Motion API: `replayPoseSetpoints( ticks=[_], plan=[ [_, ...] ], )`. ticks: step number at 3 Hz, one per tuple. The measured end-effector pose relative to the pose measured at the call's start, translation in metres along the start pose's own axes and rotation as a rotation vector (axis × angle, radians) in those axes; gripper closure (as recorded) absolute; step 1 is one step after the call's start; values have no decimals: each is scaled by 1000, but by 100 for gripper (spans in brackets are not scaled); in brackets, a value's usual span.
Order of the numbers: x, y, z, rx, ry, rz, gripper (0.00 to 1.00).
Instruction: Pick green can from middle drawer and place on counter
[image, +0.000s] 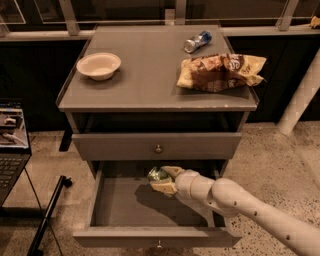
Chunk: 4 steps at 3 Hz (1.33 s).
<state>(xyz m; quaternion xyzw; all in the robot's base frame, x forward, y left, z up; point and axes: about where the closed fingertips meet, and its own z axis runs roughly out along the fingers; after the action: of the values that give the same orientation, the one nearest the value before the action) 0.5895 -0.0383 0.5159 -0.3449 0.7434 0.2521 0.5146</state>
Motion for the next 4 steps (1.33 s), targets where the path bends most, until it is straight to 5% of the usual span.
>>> replayPoseSetpoints(
  ticks=[2,4],
  plan=[
    [-50,25,-3,-16,33,-72,100],
    [-147,37,4,-47,29,-232,100]
  ],
)
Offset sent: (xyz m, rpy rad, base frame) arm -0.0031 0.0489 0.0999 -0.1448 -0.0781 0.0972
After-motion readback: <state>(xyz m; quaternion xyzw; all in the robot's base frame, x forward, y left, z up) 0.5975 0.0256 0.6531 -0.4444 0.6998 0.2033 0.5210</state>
